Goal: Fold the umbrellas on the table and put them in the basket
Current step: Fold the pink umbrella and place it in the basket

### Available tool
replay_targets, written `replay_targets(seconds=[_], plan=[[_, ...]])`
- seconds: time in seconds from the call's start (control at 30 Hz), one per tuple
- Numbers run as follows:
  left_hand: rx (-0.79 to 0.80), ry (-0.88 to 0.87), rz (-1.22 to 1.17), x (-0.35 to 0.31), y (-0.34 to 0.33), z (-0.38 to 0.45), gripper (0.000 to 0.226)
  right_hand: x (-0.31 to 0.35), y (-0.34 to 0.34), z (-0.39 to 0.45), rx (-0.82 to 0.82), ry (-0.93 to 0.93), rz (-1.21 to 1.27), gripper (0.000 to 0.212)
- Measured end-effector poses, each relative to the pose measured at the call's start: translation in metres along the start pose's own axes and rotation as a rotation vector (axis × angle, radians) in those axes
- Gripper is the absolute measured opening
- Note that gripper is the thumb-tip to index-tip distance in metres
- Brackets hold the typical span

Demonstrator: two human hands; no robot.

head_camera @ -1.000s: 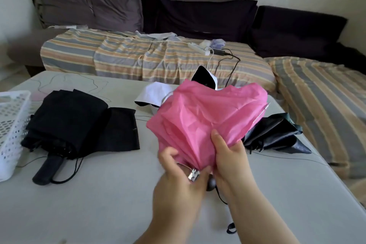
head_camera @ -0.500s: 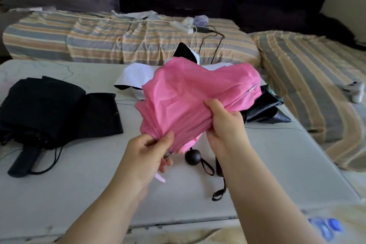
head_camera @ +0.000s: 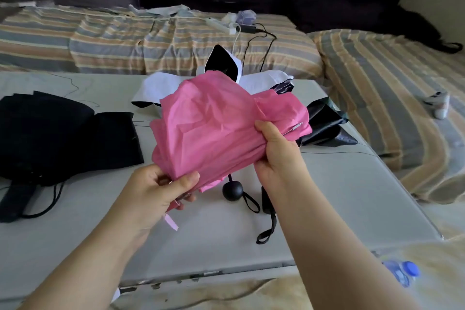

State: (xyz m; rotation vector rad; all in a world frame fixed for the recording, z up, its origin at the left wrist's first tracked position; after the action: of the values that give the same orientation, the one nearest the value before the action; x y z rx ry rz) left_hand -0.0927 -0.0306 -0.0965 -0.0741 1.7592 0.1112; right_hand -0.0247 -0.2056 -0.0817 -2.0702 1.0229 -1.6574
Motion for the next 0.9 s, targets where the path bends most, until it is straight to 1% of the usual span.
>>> replay_targets(seconds=[0.07, 0.13, 0.17, 0.2, 0.3, 0.37, 0.4, 0.47, 0.53, 0.57, 0.6, 0.63, 0.7, 0.73, 0.83, 0.87, 0.9], plan=[[-0.008, -0.01, -0.044, -0.001, 0.001, 0.001, 0.006, 0.008, 0.0, 0.001, 0.032, -0.008, 0.017, 0.034], [0.012, -0.023, -0.067, -0.001, 0.003, 0.004, 0.011, 0.021, 0.0, 0.003, 0.059, 0.009, 0.019, 0.036], [0.036, -0.03, -0.062, -0.002, 0.003, 0.004, 0.017, 0.027, 0.001, 0.005, 0.063, 0.019, 0.017, 0.037], [0.058, -0.036, -0.052, -0.002, 0.004, 0.004, 0.022, 0.03, 0.002, 0.005, 0.058, 0.022, 0.012, 0.037], [0.087, -0.04, -0.045, -0.002, 0.007, 0.005, 0.022, 0.036, 0.005, 0.004, 0.013, 0.016, -0.033, 0.031], [0.106, -0.049, -0.029, -0.004, 0.01, 0.006, 0.022, 0.042, 0.008, 0.003, -0.005, 0.002, -0.121, 0.021], [0.112, -0.06, -0.018, -0.006, 0.013, 0.006, 0.026, 0.046, 0.009, 0.001, 0.015, -0.019, -0.182, 0.02], [0.109, -0.086, -0.002, -0.007, 0.021, 0.007, 0.029, 0.052, 0.011, -0.003, 0.088, -0.105, -0.319, 0.026], [0.119, -0.083, 0.014, -0.008, 0.028, 0.006, 0.027, 0.05, 0.015, -0.007, 0.145, -0.209, -0.443, 0.038], [0.12, -0.07, 0.005, -0.007, 0.031, 0.006, 0.024, 0.047, 0.017, -0.007, 0.162, -0.242, -0.477, 0.037], [0.128, -0.05, 0.003, -0.006, 0.034, 0.006, 0.024, 0.043, 0.017, -0.008, 0.172, -0.255, -0.487, 0.03], [0.153, -0.037, 0.016, -0.006, 0.036, 0.006, 0.03, 0.039, 0.017, -0.007, 0.179, -0.247, -0.478, 0.022], [0.183, -0.045, 0.081, -0.005, 0.042, 0.009, 0.066, 0.032, 0.013, -0.007, 0.21, -0.193, -0.436, 0.015], [0.17, -0.051, 0.108, -0.006, 0.045, 0.01, 0.074, 0.03, 0.011, -0.007, 0.233, -0.161, -0.419, 0.014], [0.201, -0.036, 0.117, -0.003, 0.051, 0.014, 0.07, 0.023, 0.007, -0.006, 0.267, -0.106, -0.394, 0.015], [0.212, -0.023, 0.122, -0.002, 0.051, 0.014, 0.074, 0.021, 0.007, -0.006, 0.275, -0.098, -0.388, 0.014], [0.223, -0.007, 0.111, -0.001, 0.05, 0.014, 0.083, 0.019, 0.006, -0.006, 0.284, -0.093, -0.377, 0.012]])
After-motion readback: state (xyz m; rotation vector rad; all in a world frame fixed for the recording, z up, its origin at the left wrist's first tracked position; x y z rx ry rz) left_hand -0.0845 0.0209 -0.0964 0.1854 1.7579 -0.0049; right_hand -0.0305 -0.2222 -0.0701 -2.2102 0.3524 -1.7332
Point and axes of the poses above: each hand's wrist, its own z-axis towards the middle knuckle, its own y-axis out of the back of the hand, x = y × z, the point moved 3 cm from there along z, towards the middle knuckle, and after that the axes turned 1 degree about -x, right-handed, at the moved point
